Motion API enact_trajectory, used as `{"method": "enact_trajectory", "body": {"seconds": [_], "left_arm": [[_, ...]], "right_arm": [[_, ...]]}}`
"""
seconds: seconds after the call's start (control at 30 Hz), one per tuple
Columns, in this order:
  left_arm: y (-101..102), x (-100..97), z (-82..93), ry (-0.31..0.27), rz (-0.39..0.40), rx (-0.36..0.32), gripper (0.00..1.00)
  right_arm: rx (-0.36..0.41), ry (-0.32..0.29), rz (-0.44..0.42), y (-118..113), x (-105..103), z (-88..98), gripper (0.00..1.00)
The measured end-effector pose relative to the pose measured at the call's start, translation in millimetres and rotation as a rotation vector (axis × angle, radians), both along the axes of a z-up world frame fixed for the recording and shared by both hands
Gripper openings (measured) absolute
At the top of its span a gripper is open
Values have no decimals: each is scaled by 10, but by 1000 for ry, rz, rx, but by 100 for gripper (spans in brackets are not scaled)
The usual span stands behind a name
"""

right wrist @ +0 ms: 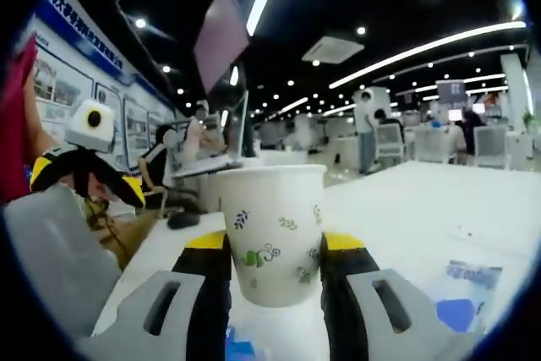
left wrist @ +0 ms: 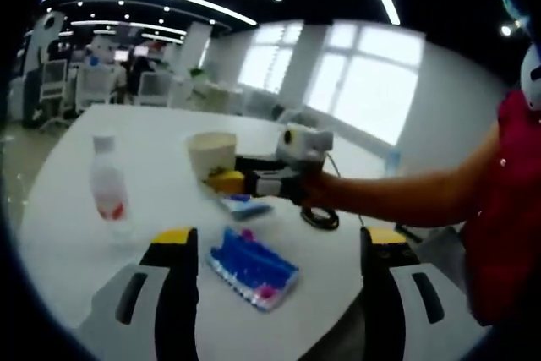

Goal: Arrange the tabletop items into an orderly group along one side of the table until the central work area is clear of visible clutter.

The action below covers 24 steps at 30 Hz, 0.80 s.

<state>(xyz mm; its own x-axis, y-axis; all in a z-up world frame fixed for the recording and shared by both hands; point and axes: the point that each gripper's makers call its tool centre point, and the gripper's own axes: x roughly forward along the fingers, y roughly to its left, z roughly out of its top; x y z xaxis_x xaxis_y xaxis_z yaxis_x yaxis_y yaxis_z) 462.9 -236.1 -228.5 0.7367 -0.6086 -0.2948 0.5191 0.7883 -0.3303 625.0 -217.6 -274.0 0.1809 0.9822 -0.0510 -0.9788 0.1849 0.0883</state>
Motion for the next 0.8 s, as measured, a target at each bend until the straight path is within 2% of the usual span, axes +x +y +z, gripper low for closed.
{"method": "enact_trajectory", "body": {"seconds": [0.2, 0.4, 0.57, 0.8], "left_arm": [[34, 2, -127, 42, 4, 4, 75], [49, 58, -156, 51, 16, 0, 75], [53, 89, -165, 52, 22, -3, 75], [91, 98, -191, 54, 25, 23, 76]], "right_arm": [[-19, 1, 43, 237, 30, -274, 40], [-44, 6, 47, 368, 104, -477, 41], [-55, -7, 66, 433, 103, -497, 40], [-103, -50, 92, 532, 82, -623, 40]]}}
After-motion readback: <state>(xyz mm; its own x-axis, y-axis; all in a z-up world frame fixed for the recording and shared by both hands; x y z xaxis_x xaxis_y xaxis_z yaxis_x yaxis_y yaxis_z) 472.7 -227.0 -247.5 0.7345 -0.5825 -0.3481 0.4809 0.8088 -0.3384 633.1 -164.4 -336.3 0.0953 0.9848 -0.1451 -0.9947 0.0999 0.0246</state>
